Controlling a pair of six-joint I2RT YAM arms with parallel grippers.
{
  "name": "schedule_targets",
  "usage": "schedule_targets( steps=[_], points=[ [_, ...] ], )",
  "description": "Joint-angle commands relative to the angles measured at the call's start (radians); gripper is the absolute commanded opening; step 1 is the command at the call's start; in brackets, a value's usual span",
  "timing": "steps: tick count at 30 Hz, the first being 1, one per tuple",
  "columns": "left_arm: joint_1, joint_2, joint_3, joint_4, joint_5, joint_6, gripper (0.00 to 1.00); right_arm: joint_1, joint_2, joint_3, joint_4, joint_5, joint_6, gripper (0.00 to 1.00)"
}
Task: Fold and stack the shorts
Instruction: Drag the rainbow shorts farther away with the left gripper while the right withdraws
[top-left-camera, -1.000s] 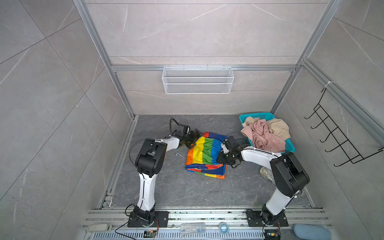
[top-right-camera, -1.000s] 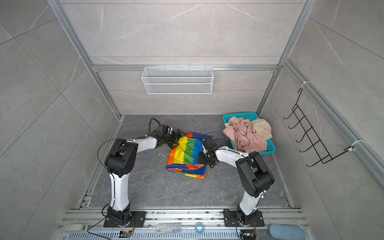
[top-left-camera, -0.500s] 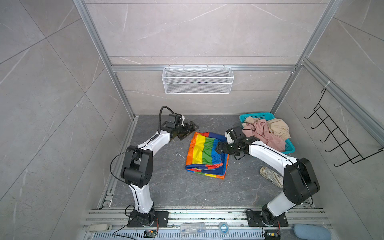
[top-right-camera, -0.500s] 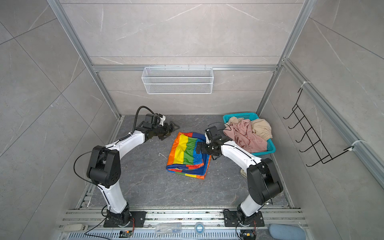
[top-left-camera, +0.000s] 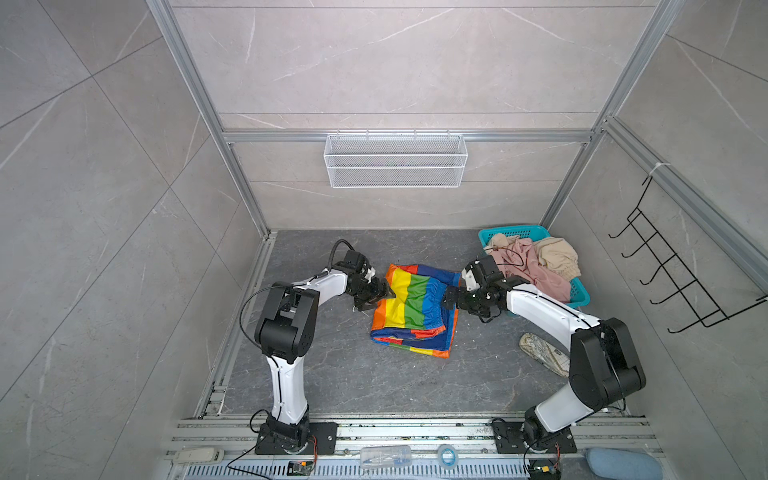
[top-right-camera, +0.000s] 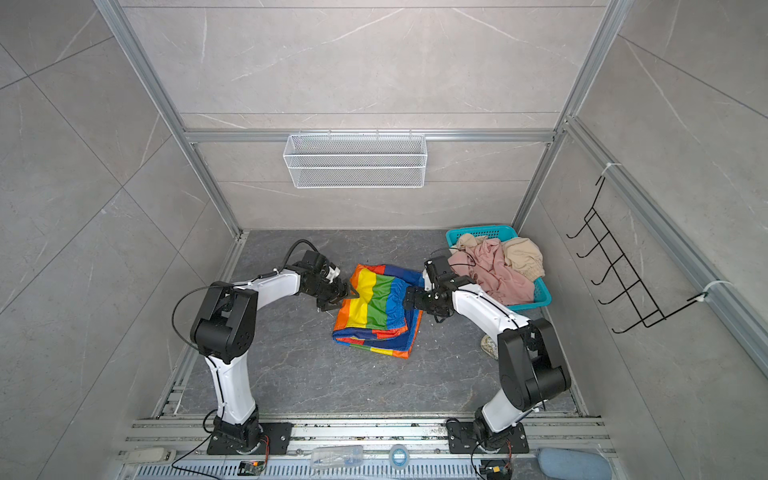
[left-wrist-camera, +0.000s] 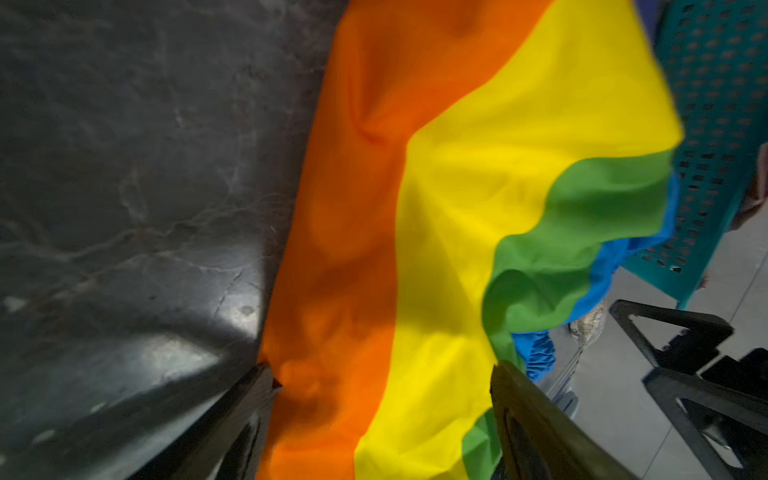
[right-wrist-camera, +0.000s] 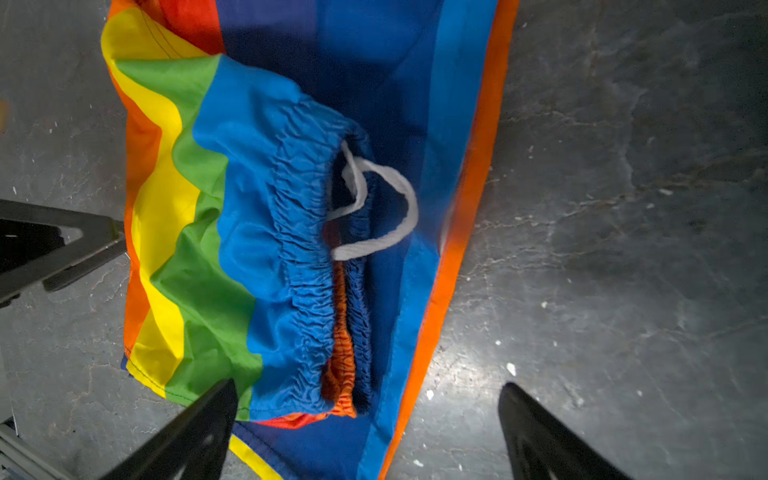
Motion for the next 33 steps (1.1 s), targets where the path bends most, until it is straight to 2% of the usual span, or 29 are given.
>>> schedule_targets(
  steps=[1,3,5,8,11,15,19,22,27,33],
  points=[
    [-0.006,0.030,0.026,-0.031,-0.029,0.038,0.78,-0.008,-0.033,-0.019,-0.007,-0.021,-0.012,0.99],
    [-0.007,0.048,0.033,-0.027,-0.037,0.044,0.70,-0.011,-0.038,-0.020,-0.009,-0.023,-0.014,0.99],
    [-0.009,0.066,0.039,-0.027,-0.048,0.053,0.55,-0.018,-0.043,-0.020,-0.012,-0.023,-0.018,0.99],
    [-0.011,0.092,0.050,-0.034,-0.049,0.062,0.41,-0.028,-0.051,-0.019,-0.019,-0.022,-0.025,0.99],
    [-0.019,0.103,0.057,-0.040,-0.053,0.072,0.21,-0.036,-0.052,-0.019,-0.019,-0.024,-0.030,0.99],
    [-0.022,0.093,0.069,-0.057,-0.070,0.083,0.00,-0.039,-0.047,-0.020,-0.010,-0.036,-0.023,0.99],
    [-0.013,0.063,0.126,-0.158,-0.176,0.123,0.00,-0.040,-0.043,-0.014,-0.003,-0.048,-0.018,0.99],
    [0.032,0.049,0.183,-0.243,-0.263,0.157,0.00,-0.040,-0.041,-0.007,0.003,-0.047,-0.011,1.00],
    [0.199,0.029,0.244,-0.315,-0.326,0.162,0.00,-0.010,-0.032,0.014,0.015,-0.055,0.005,0.99],
    [0.330,0.111,0.445,-0.462,-0.522,0.297,0.00,0.057,0.015,0.043,0.036,-0.017,0.005,1.00]
  ],
)
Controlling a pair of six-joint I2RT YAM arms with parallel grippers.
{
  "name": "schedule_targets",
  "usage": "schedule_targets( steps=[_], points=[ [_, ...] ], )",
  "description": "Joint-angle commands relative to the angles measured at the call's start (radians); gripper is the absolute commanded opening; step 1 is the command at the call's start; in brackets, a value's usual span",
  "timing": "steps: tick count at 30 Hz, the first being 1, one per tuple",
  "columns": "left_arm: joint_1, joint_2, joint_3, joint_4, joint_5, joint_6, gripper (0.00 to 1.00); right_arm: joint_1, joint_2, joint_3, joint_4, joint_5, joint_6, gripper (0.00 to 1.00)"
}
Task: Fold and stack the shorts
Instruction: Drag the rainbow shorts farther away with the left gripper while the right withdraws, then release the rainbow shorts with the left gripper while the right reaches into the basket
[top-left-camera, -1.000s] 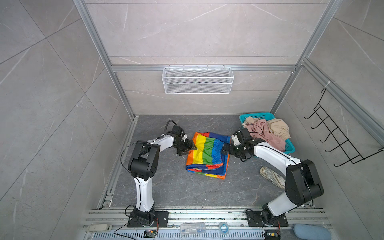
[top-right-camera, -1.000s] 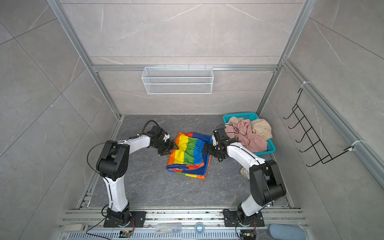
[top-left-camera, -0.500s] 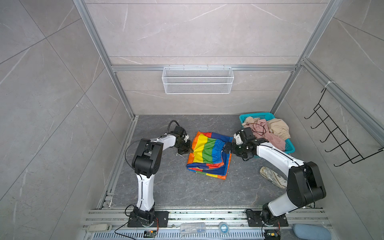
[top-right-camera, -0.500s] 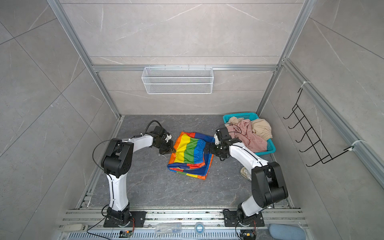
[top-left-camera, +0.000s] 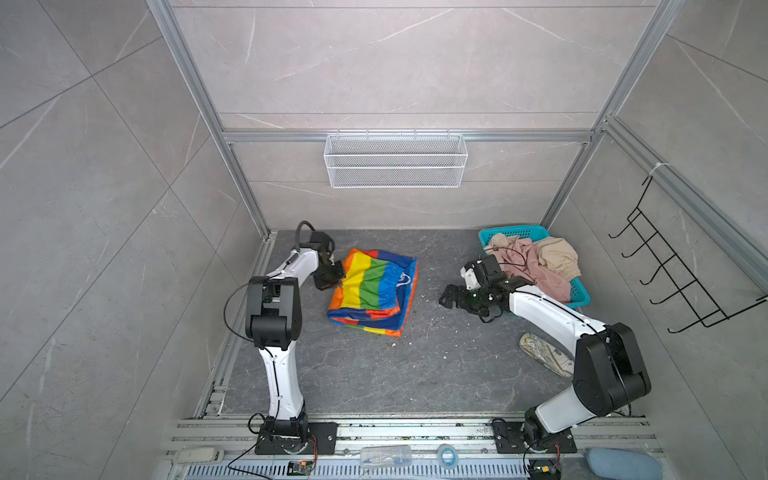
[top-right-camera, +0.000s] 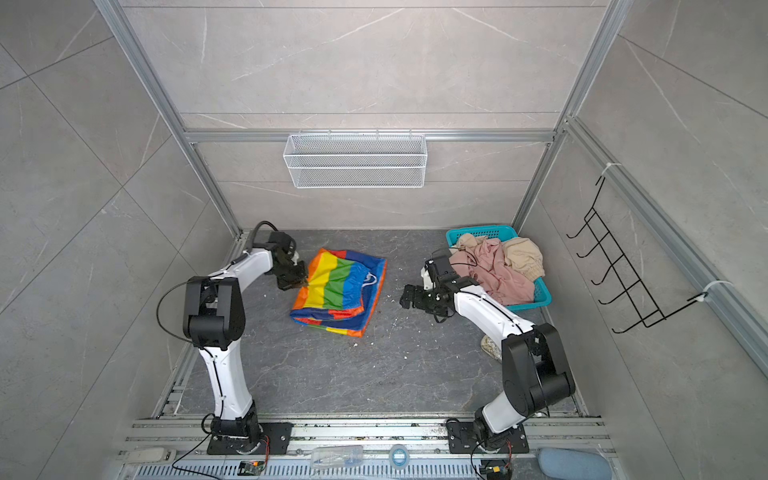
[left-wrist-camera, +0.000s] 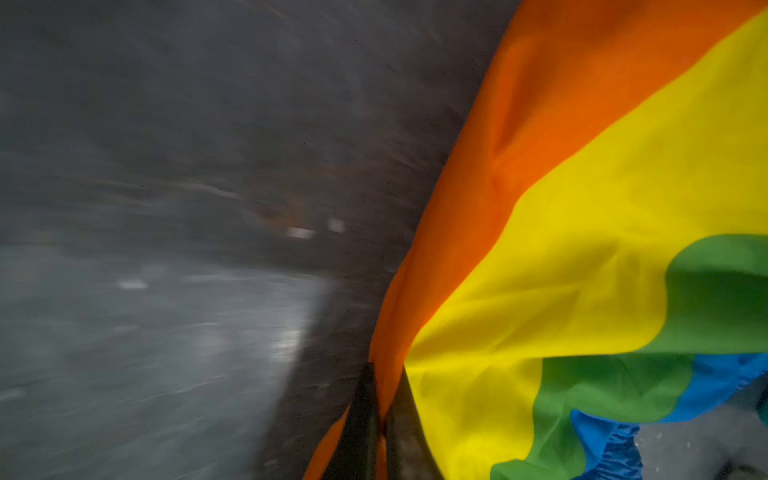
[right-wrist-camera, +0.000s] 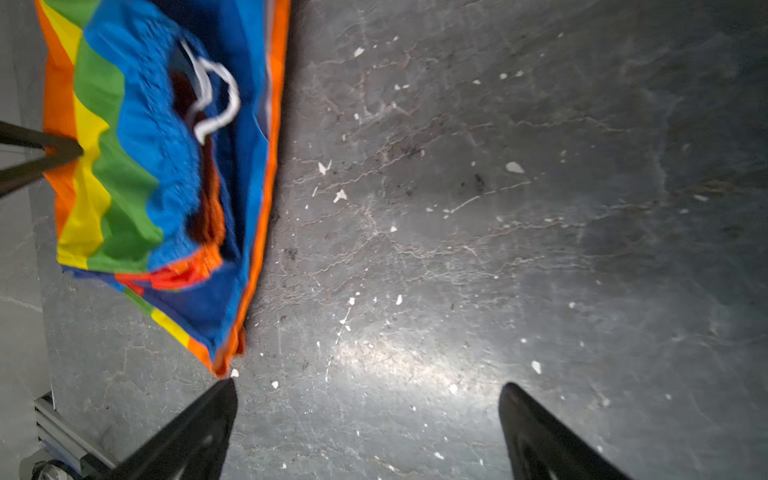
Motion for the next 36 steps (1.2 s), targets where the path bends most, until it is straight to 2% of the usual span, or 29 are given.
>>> schedule_targets(
  steps=[1,9,15,18,22,29,36],
  points=[
    [0.053,0.042,0.126,-0.124,-0.149,0.113,0.00,0.034,0.041,0.042,0.018,0.034,0.005,1.00],
    [0.195,0.155,0.334,-0.152,-0.234,0.302,0.00,0.061,0.066,0.060,0.015,0.092,-0.017,0.99],
    [0.224,0.198,0.385,-0.103,-0.291,0.456,0.00,0.060,0.089,0.087,-0.003,0.162,-0.038,0.99],
    [0.228,0.209,0.394,-0.072,-0.326,0.510,0.00,0.063,0.081,0.094,-0.014,0.235,-0.043,1.00],
    [0.240,0.229,0.412,-0.064,-0.334,0.518,0.00,0.107,0.046,0.098,-0.029,0.447,-0.075,0.99],
    [0.256,0.279,0.439,-0.032,-0.382,0.547,0.00,0.107,-0.029,0.075,-0.040,0.606,-0.035,0.99],
    [0.266,0.295,0.452,-0.041,-0.426,0.521,0.00,0.107,-0.111,0.074,-0.068,0.763,-0.061,0.99]
  ],
)
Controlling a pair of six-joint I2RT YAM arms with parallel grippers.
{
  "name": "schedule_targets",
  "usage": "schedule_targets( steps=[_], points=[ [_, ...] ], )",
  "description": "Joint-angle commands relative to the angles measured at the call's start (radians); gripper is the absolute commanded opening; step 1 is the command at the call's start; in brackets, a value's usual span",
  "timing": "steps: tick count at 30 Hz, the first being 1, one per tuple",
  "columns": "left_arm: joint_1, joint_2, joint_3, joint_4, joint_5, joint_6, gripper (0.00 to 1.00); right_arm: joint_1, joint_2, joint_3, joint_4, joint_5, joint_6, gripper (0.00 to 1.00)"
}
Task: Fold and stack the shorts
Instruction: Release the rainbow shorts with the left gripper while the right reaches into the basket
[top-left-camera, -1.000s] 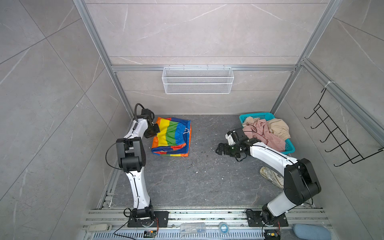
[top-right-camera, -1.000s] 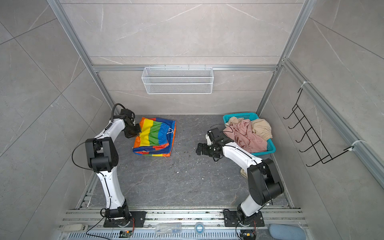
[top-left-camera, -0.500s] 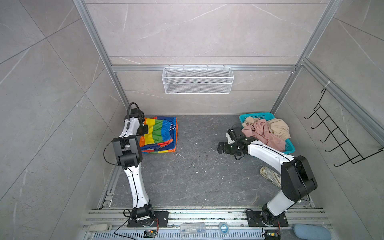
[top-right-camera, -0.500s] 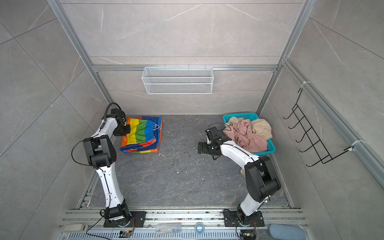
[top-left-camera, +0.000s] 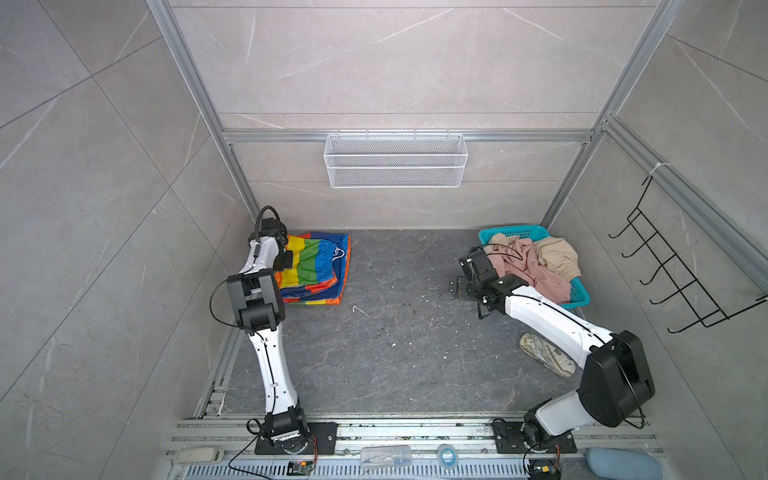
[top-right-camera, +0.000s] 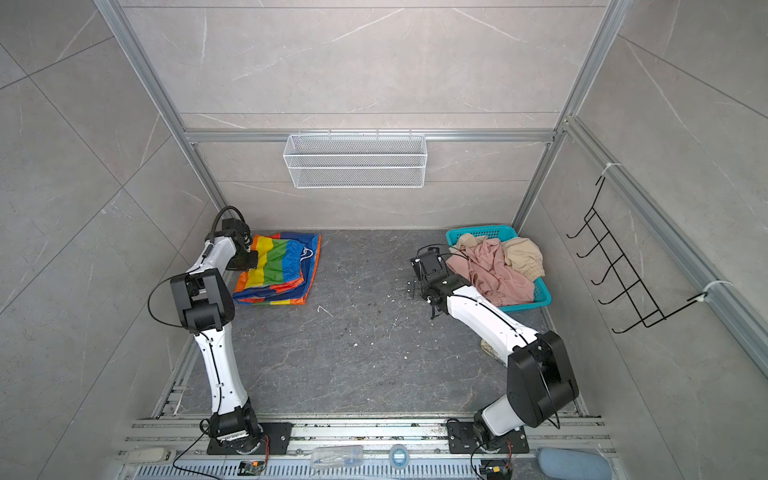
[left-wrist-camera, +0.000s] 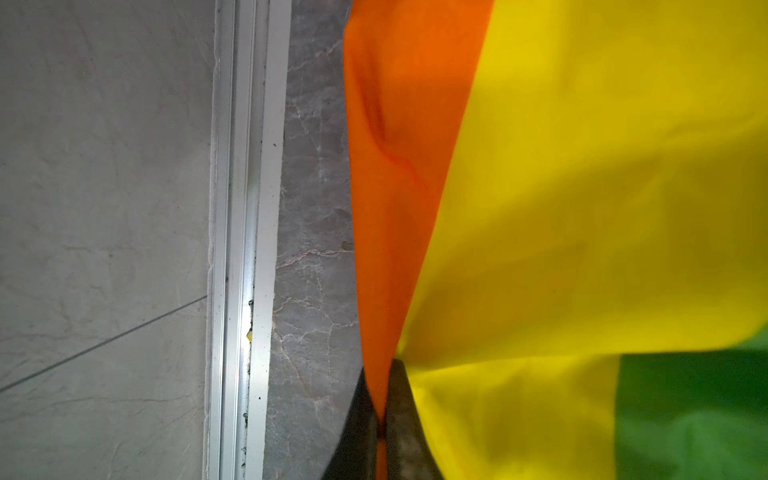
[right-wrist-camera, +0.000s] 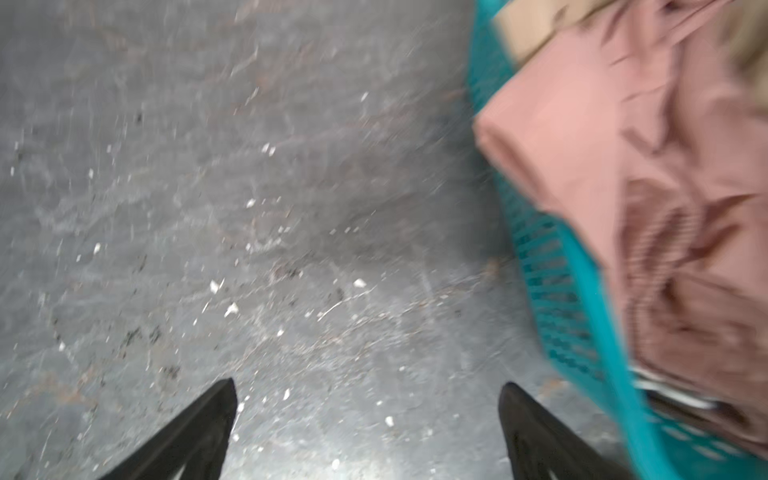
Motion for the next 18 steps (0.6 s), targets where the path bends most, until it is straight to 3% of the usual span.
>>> schedule_targets(
  steps=[1,6,8,14,18],
  points=[
    [0.007,-0.002,0.044,-0.010,-0.056,-0.005,0.03,-0.002,-0.039,0.011,-0.054,0.117,-0.013,0.99],
    [0.007,-0.044,0.065,-0.030,-0.030,-0.069,0.43,-0.005,-0.071,0.032,-0.094,0.066,0.023,0.99],
    [0.006,-0.106,0.065,-0.033,0.009,-0.098,0.99,-0.008,-0.081,0.043,-0.122,0.051,0.044,0.99],
    [-0.024,-0.271,-0.016,-0.010,0.144,-0.187,1.00,-0.080,-0.174,0.051,-0.187,0.003,0.096,0.99],
    [-0.117,-0.381,-0.081,0.005,0.148,-0.201,1.00,-0.160,-0.223,0.074,-0.218,0.000,0.098,0.99]
  ],
)
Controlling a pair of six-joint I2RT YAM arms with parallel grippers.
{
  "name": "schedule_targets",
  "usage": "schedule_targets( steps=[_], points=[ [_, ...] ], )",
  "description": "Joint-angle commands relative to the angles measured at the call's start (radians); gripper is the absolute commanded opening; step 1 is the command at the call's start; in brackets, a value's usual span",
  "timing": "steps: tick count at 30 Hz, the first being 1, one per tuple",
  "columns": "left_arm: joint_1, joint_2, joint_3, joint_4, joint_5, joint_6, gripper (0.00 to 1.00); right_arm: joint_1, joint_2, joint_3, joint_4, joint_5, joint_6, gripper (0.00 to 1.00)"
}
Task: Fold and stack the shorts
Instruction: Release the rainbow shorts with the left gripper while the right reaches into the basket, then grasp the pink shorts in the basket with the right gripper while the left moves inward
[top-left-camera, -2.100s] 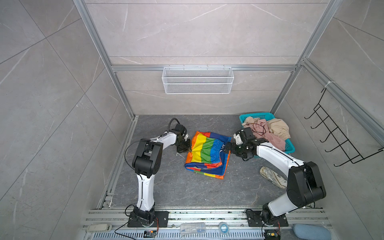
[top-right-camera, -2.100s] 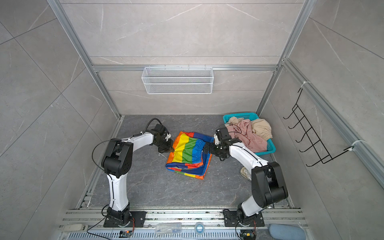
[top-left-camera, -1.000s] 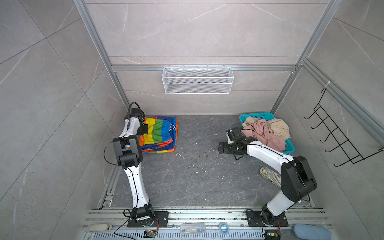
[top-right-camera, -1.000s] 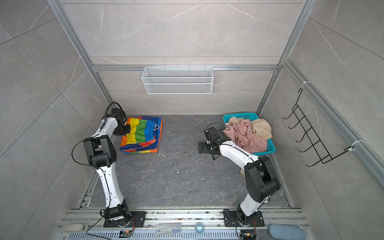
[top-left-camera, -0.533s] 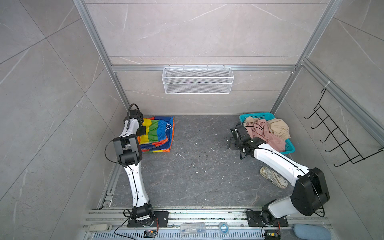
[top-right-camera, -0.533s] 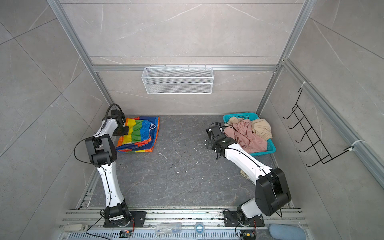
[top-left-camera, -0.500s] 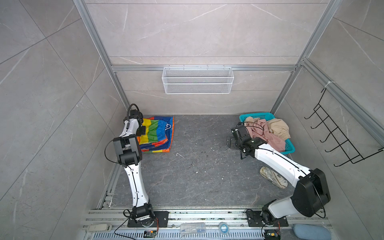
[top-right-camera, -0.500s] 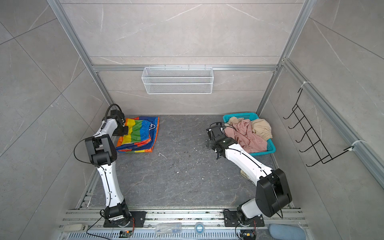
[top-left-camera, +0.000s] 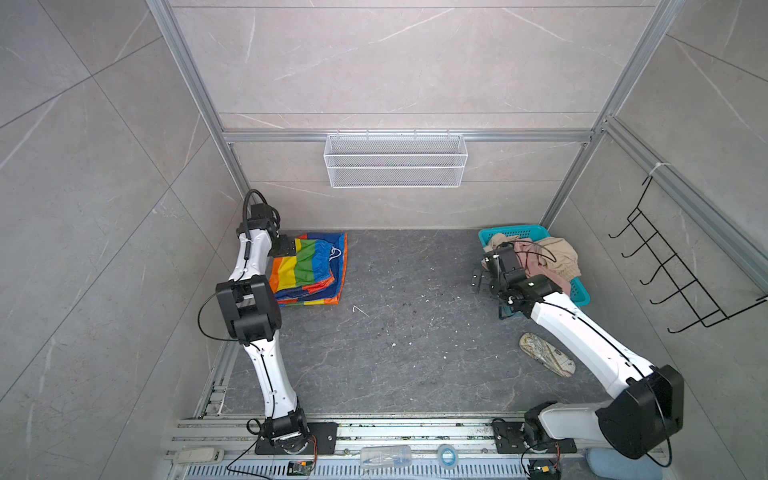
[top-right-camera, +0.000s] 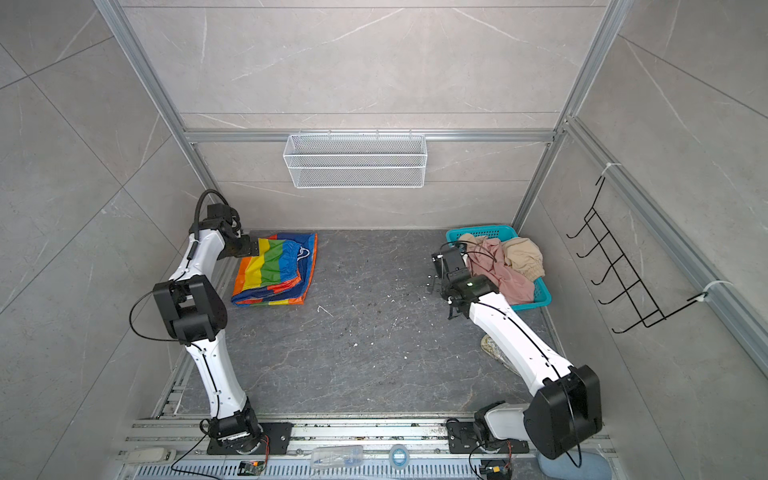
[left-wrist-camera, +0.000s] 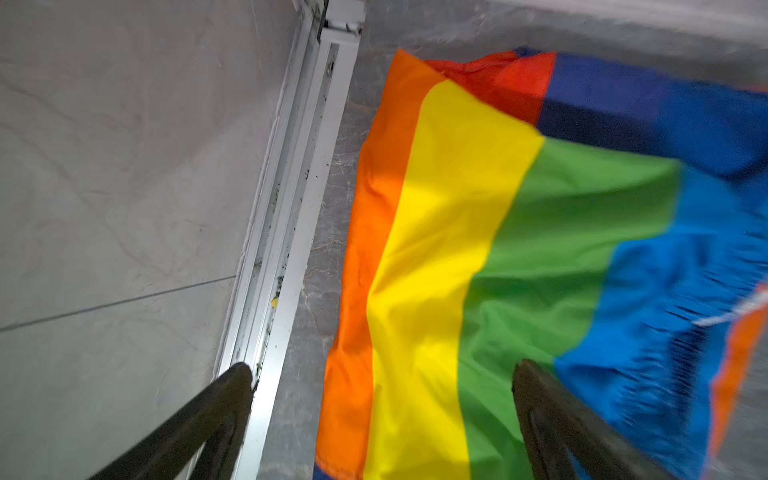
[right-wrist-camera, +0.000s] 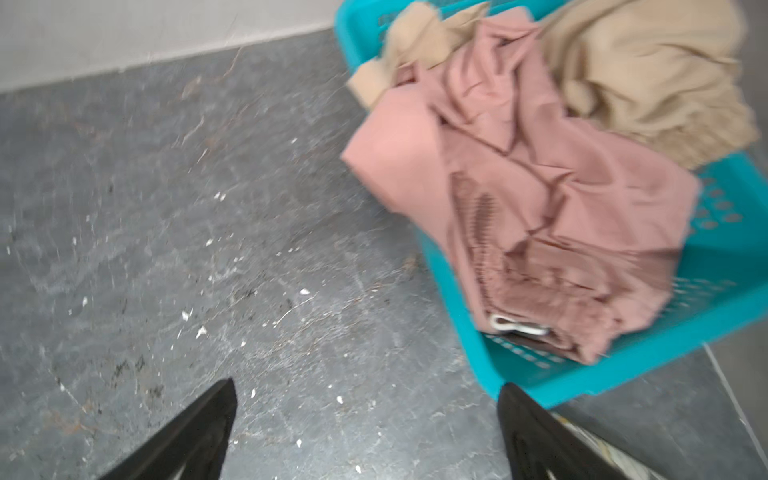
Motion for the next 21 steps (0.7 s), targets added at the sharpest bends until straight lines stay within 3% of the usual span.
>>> schedule_targets(
  steps=[1,4,7,14,17,21],
  points=[
    [-0.111,-0.137,-0.029,0.015,0.041,-0.040,1.00,-0.056,-0.045,0.056,-0.064,-0.008,0.026,0.99],
    [-0.249,-0.198,-0.069,0.015,0.012,-0.042,1.00,-0.118,-0.039,0.057,-0.063,-0.024,0.042,0.99],
    [-0.435,-0.241,-0.094,0.015,-0.060,-0.020,1.00,-0.209,-0.006,0.038,-0.025,-0.130,0.066,0.99],
    [-0.807,-0.309,-0.079,0.031,-0.116,-0.055,1.00,-0.407,0.183,0.037,0.068,-0.360,0.052,0.96],
    [-0.925,-0.316,-0.066,0.054,-0.184,-0.022,1.00,-0.448,0.252,0.044,0.122,-0.451,0.026,0.90],
    [-1.012,-0.301,-0.075,0.109,-0.254,0.047,1.00,-0.449,0.309,0.052,0.178,-0.515,0.010,0.85]
  ],
)
